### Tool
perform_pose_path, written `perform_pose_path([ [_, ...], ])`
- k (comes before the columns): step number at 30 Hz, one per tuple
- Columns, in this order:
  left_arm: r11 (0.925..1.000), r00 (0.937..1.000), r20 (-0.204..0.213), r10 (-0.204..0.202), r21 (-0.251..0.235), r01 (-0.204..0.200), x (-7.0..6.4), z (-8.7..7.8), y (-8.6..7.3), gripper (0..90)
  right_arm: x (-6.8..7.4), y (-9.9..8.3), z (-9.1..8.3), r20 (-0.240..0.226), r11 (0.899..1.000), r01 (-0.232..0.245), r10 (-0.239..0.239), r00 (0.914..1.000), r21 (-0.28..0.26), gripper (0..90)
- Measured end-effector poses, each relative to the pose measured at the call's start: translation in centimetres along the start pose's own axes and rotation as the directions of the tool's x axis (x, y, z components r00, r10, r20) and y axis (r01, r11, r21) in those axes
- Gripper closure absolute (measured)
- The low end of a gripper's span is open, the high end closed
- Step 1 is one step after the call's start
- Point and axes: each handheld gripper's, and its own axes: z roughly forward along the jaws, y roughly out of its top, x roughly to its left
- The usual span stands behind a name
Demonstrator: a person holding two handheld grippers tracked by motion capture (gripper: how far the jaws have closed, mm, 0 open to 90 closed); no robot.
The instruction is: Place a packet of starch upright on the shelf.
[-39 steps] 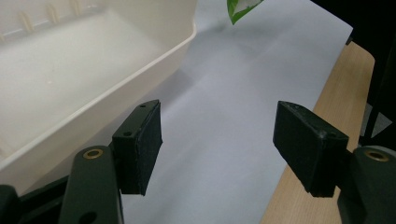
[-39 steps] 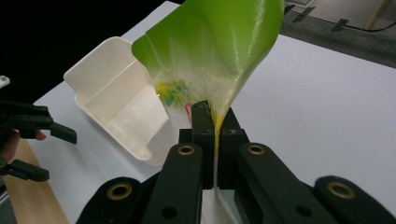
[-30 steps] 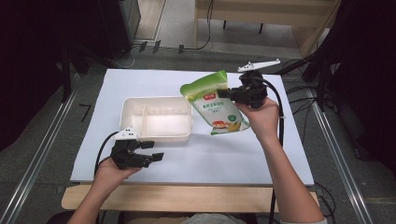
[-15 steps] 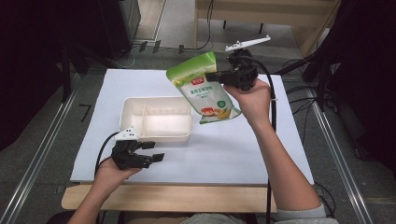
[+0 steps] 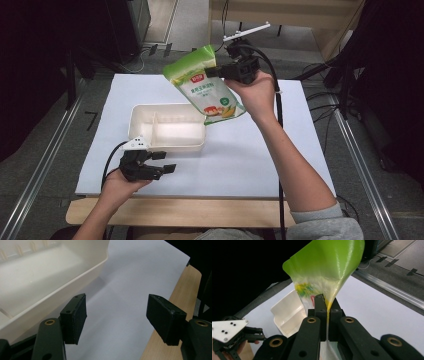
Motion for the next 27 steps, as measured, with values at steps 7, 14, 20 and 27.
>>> perform_pose_path([
  [7,1.0,1.0,-0.002,0.003,0.001,-0.003,0.0,0.0,0.0,33.3,1.3,1.7,2.4,0.006,0.999,0.028,-0.028,0.9996,0.025,90.0],
  [14,1.0,1.0,0.005,0.006,0.001,-0.006,0.0,0.0,0.0,33.3,2.4,2.7,5.4,-0.034,0.999,0.023,-0.022,0.9992,0.039,90.0],
  [20,1.0,1.0,0.005,0.003,-0.003,-0.003,0.0,0.0,0.0,33.3,3.4,3.2,8.0,-0.052,0.998,0.014,-0.011,0.9986,0.059,90.0],
  [27,1.0,1.0,0.004,0.003,0.006,-0.003,0.1,0.0,0.0,33.3,4.7,3.3,10.9,-0.074,0.998,0.006,-0.001,0.9973,0.07,90.0],
])
